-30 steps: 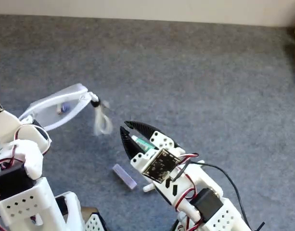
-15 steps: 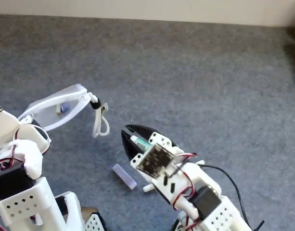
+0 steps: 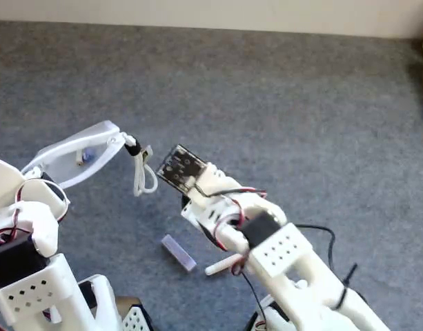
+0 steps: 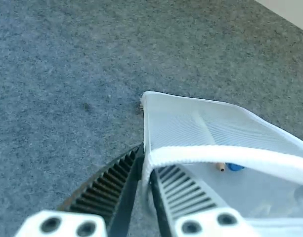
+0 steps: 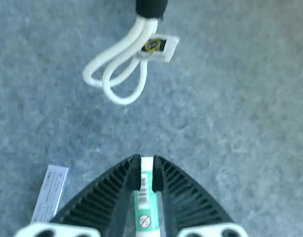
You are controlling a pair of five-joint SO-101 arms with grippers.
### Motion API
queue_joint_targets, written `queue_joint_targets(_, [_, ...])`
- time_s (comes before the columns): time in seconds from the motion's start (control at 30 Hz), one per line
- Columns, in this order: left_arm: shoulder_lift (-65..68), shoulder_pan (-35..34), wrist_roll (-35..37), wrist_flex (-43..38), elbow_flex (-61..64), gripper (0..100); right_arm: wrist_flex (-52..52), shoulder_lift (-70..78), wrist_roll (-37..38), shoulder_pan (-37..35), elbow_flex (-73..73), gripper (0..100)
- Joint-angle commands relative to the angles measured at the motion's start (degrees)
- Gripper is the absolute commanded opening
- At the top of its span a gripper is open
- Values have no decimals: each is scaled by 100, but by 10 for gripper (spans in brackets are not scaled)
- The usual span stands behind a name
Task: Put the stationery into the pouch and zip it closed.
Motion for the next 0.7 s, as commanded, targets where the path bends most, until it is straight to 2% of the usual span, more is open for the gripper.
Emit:
queue_joint_targets(0.0, [4,-57,35,-149,-40,11,251,347,62,75,-673,42])
queue_joint_targets(0.57, [4,-57,26,-149,-31,11,541,1763,62,84,-1455,48])
queue_joint_targets(0.67, [4,-57,26,-149,-31,11,541,2009,62,84,-1552,93])
